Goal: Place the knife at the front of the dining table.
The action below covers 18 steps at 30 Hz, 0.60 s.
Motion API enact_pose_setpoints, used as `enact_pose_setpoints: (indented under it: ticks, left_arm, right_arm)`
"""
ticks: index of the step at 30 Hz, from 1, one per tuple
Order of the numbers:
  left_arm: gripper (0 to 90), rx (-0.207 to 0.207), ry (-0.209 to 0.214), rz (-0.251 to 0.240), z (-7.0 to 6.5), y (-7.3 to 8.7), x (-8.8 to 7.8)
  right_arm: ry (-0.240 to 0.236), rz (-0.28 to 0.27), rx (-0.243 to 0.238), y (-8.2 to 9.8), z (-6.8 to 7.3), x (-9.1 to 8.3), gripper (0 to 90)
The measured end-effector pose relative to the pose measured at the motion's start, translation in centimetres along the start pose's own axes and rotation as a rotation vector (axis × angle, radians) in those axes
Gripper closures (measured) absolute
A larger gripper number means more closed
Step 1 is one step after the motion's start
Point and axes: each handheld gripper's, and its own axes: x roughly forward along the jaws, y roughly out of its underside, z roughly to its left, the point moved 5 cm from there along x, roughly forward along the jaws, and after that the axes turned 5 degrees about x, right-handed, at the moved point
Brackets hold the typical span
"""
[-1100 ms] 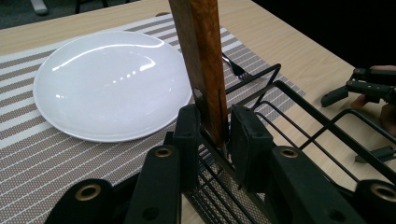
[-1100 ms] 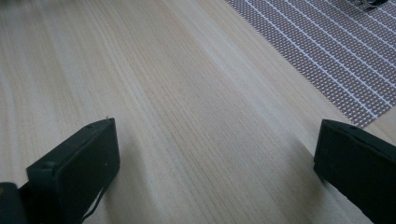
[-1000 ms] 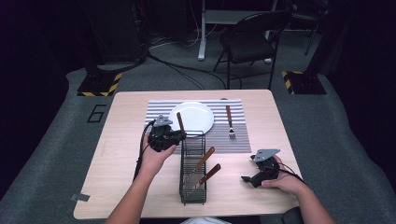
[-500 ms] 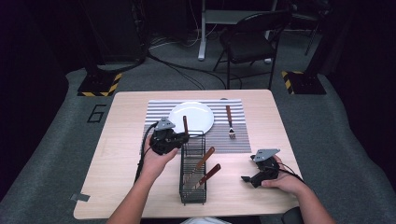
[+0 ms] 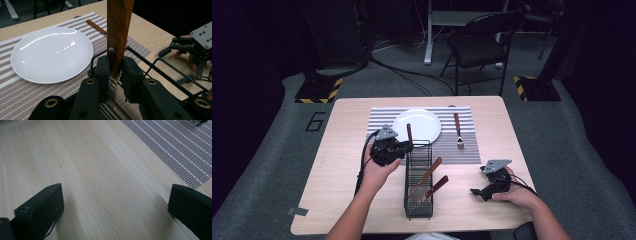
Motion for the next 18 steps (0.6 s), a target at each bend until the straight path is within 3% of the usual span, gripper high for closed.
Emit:
enact_pose_setpoints:
  ticks: [18]
  left_arm:
    - [76.4,0.026,0.007,-0.095,-0.9,-2.2,-3.1]
  right_arm:
    - [0.000,0.000,-0.001,0.0,0.0,0.0,0.0]
